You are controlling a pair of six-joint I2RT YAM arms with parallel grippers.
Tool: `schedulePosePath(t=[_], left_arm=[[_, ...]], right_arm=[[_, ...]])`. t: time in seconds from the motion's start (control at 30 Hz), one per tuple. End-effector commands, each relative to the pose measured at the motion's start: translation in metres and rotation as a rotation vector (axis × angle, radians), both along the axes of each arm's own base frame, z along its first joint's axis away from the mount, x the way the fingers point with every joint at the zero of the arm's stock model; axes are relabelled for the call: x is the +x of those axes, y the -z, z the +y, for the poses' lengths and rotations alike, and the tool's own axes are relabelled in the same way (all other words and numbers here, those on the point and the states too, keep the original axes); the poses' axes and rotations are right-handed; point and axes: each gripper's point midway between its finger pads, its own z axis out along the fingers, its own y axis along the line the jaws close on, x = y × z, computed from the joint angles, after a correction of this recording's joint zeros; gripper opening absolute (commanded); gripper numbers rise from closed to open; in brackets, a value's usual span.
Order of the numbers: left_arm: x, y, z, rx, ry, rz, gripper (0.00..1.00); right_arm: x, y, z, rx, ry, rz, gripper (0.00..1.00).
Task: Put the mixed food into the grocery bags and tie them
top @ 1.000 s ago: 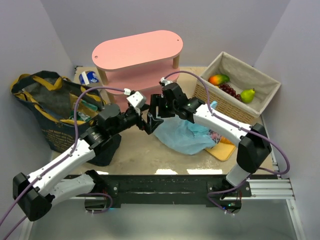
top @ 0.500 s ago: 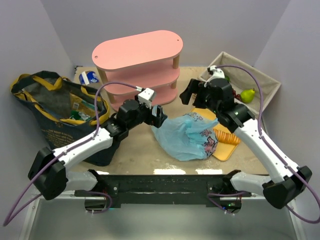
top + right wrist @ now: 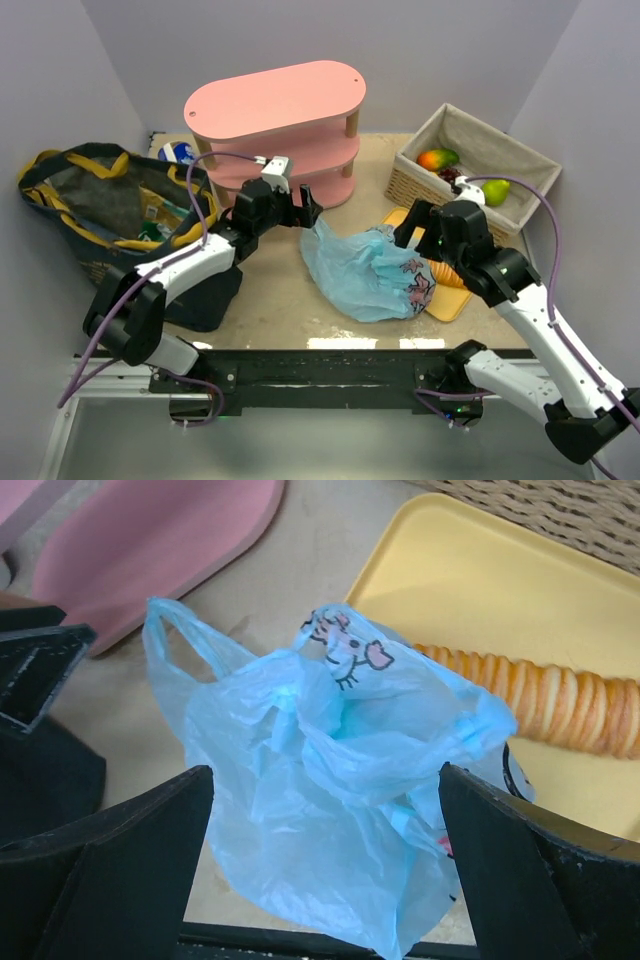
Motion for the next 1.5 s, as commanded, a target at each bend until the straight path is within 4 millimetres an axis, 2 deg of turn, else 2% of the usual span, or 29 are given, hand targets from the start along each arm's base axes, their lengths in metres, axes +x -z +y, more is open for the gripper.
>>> schedulePosePath(t=[0.0,0.1,0.2,0.43,0.63,0.83,0.93,0.97,1.03,1.07,1.1,1.13,1.17,1.2,1.27,1.3,1.37,1.4,1.43,1.47], left_arm=[[0.015,-0.023,-0.021,-0.112,0.064,-0.032,0.99],[0.015,-0.007,-0.022,-0.109,0.072,0.008,0.99],[0.015,0.004,-0.021,-0.101,0.067,0.031,0.97],[0.019,0.032,-0.013,-0.030,0.026,0.066,0.97],[0.027,0.056,-0.018,-0.021,0.050,0.114,0.84],[0.033,0.067,-0.022,-0.039,0.058,0.138,0.83],[0.033,0.071,-0.027,-0.068,0.074,0.151,0.75],[0.032,0.072,-0.030,-0.077,0.090,0.156,0.66],[0.031,0.075,-0.033,-0.088,0.109,0.166,0.57],[0.029,0.075,-0.035,-0.095,0.124,0.169,0.40],[0.027,0.076,-0.035,-0.096,0.129,0.174,0.31],[0.026,0.068,-0.035,-0.106,0.142,0.156,0.23],[0.022,0.055,-0.032,-0.121,0.155,0.124,0.06],[0.022,0.029,-0.029,-0.132,0.155,0.062,0.02],[0.021,0.004,-0.017,-0.106,0.117,-0.001,0.00],[0.018,-0.034,-0.009,-0.099,0.106,-0.101,0.00],[0.016,-0.061,0.011,-0.062,0.030,-0.175,0.00],[0.008,-0.096,0.024,-0.057,0.003,-0.270,0.00],[0.008,-0.109,0.041,-0.039,-0.074,-0.310,0.00],[0.004,-0.114,0.054,-0.019,-0.123,-0.323,0.00]], right_arm=[[-0.003,0.012,-0.017,-0.018,0.108,0.029,0.99],[0.002,0.010,-0.016,0.008,0.121,-0.001,0.99],[0.004,0.023,-0.011,0.036,0.126,0.020,0.99],[0.011,0.042,-0.012,0.088,0.195,0.004,0.99],[0.013,0.046,-0.017,0.138,0.264,-0.018,0.99],[0.020,0.049,-0.020,0.146,0.298,-0.048,0.99],[0.025,0.051,-0.025,0.135,0.333,-0.065,0.98],[0.025,0.054,-0.025,0.130,0.336,-0.065,0.97],[0.031,0.054,-0.027,0.133,0.352,-0.083,0.95],[0.033,0.058,-0.027,0.128,0.353,-0.083,0.93],[0.037,0.057,-0.026,0.132,0.355,-0.095,0.86],[0.040,0.062,-0.025,0.117,0.347,-0.084,0.81],[0.046,0.056,-0.022,0.122,0.335,-0.100,0.66],[0.048,0.051,-0.022,0.116,0.329,-0.114,0.49],[0.051,0.024,-0.023,0.140,0.326,-0.184,0.31],[0.051,0.012,-0.026,0.128,0.319,-0.217,0.18],[0.052,-0.019,-0.030,0.124,0.314,-0.286,0.05],[0.051,-0.025,-0.033,0.087,0.300,-0.294,0.01],[0.051,-0.041,-0.034,0.084,0.297,-0.318,0.00],[0.051,-0.043,-0.035,0.066,0.291,-0.318,0.00]])
